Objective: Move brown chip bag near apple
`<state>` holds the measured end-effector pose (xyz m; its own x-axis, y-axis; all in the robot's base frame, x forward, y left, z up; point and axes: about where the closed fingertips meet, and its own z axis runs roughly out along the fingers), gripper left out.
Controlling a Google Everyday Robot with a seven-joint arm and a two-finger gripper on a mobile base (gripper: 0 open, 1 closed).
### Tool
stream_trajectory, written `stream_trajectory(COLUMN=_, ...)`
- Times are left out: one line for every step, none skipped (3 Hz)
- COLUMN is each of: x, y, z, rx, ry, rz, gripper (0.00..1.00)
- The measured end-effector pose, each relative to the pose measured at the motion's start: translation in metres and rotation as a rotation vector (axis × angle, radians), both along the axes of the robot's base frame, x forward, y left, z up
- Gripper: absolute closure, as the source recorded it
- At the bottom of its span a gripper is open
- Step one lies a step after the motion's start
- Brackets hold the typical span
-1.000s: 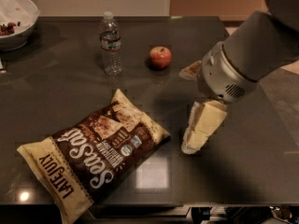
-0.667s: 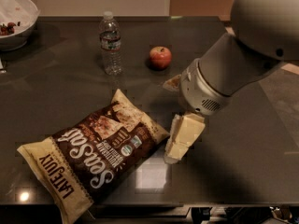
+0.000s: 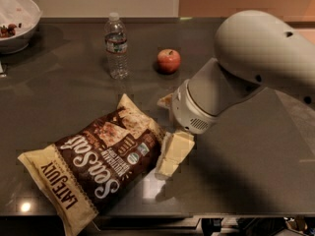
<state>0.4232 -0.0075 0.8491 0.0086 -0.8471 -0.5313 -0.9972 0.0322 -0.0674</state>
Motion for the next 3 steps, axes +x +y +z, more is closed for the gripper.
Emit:
stream_trajectory(x=0.005, y=0.01, z=-0.01, rx=0.02, ry=0.028, rz=-0.012, gripper=0.0)
stream_trajectory(x=0.011, y=0.015, z=-0.012, rx=0.029, ry=0.065, rz=-0.032, gripper=0.18)
stream_trajectory(x=0.017, y=0.014, z=-0.009, rx=0.039, ry=0.091, rz=-0.065, gripper=0.4)
